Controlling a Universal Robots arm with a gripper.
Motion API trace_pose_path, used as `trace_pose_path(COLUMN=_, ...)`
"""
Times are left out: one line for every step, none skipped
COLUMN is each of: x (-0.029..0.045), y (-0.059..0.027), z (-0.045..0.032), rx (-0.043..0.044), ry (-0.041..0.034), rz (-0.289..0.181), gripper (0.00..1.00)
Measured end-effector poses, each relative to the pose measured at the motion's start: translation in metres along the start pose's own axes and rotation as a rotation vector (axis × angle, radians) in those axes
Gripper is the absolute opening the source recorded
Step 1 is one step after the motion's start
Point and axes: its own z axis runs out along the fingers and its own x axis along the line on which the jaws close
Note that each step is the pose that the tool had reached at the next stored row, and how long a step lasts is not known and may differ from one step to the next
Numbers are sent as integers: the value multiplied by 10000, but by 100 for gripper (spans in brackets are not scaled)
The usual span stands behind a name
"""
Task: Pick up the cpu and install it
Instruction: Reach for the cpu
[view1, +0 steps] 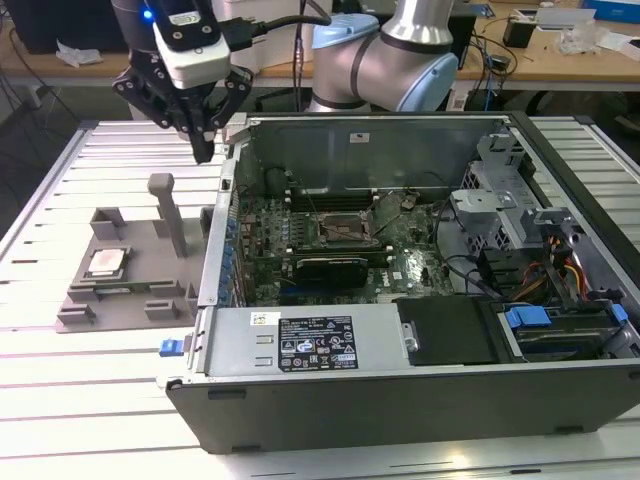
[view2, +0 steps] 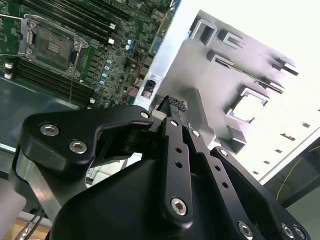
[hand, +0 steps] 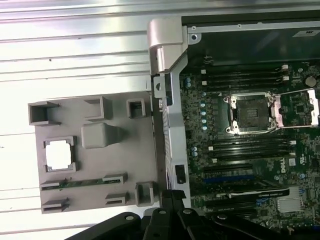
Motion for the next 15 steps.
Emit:
trace_pose_path(x=30, y=-2, z=-1, rx=0, ry=0, rz=0, gripper=11)
trace_pose_path(x=45, y=-3, z=-1, rx=0, ry=0, rz=0, gripper=11)
trace_pose_path(x=65, y=-5, z=-2, rx=0, ry=0, rz=0, gripper=11)
trace_pose_path(x=101, y=-7, z=-2, rx=0, ry=-1, rz=1, gripper=11)
trace_pose_path(x=133, y=-10, z=-3, rx=0, ry=0, rz=1, gripper=11)
trace_pose_path(x=157, y=-12, z=-4, rx=0, ry=0, rz=0, gripper=11)
trace_pose_path(x=187, y=-14, z=-5, rx=0, ry=0, rz=0, gripper=11)
trace_pose_path(x=207, y=-16, z=-5, rx=0, ry=0, rz=0, gripper=11)
trace_pose_path(x=221, y=-17, z=-6, rx=0, ry=0, rz=0, gripper=11)
trace_pose_path(x=235, y=-18, z=-6, rx=0, ry=0, rz=0, gripper=11)
trace_pose_path(x=255, y=-19, z=-6, rx=-1, ry=0, rz=0, gripper=11)
trace_pose_path(x=283, y=-21, z=-7, rx=-1, ry=-1, rz=1, gripper=11)
trace_pose_path(x=298, y=-22, z=-8, rx=0, ry=0, rz=1, gripper=11)
trace_pose_path(x=312, y=-23, z=-8, rx=0, ry=-1, rz=0, gripper=11)
trace_pose_path(x=329, y=-24, z=-8, rx=0, ry=0, rz=1, gripper=11)
